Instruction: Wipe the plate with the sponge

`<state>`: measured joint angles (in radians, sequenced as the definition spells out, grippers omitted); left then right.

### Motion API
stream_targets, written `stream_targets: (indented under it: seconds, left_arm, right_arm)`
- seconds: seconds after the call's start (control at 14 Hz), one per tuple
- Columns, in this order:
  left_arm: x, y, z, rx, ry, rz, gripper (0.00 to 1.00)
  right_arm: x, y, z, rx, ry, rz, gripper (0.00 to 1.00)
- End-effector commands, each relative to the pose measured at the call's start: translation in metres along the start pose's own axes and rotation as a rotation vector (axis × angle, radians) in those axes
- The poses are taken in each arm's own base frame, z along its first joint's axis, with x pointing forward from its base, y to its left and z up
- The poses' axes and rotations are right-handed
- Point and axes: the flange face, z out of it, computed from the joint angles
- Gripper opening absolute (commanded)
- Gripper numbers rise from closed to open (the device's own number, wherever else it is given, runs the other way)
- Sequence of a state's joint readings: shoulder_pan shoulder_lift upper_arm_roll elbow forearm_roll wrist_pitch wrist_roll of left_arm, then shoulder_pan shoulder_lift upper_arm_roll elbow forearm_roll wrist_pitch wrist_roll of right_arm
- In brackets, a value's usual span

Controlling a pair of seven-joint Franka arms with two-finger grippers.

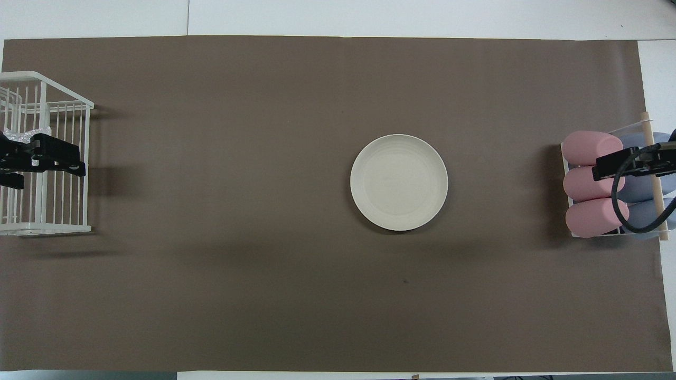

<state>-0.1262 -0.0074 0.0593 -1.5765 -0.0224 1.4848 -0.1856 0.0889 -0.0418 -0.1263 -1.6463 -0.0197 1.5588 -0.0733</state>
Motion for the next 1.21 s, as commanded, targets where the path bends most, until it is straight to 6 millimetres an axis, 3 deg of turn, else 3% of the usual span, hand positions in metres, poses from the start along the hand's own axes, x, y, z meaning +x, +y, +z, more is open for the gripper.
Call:
stream_targets:
  seconds: [0.0, 0.43, 0.64, 0.85, 1.07, 1.14]
  left_arm:
    - [-0.004, -0.004, -0.002, -0.005, -0.002, -0.008, 1.0]
    - [-0.011, -0.002, 0.009, -0.002, -0.006, -0.096, 1.0]
    - [-0.009, -0.004, 0.027, 0.142, 0.005, -0.097, 1.0]
    - [0.01, 0.013, 0.06, 0.377, 0.003, -0.028, 1.0]
    - [0.047, 0.026, 0.117, 0.649, -0.006, 0.048, 1.0]
    - [0.055, 0.024, 0.128, 0.701, 0.006, 0.058, 1.0]
  right_arm:
    - [-0.002, -0.001, -0.004, 0.0, -0.011, -0.008, 1.0]
    - [-0.002, -0.001, -0.003, 0.002, -0.017, 0.053, 1.0]
    - [-0.005, -0.001, -0.002, 0.007, -0.04, 0.129, 1.0]
    - [-0.005, -0.005, -0.001, 0.012, -0.043, 0.273, 1.0]
    - [-0.004, -0.021, -0.001, 0.011, -0.039, 0.382, 1.0]
    - [-0.004, -0.028, -0.001, 0.009, -0.038, 0.429, 1.0]
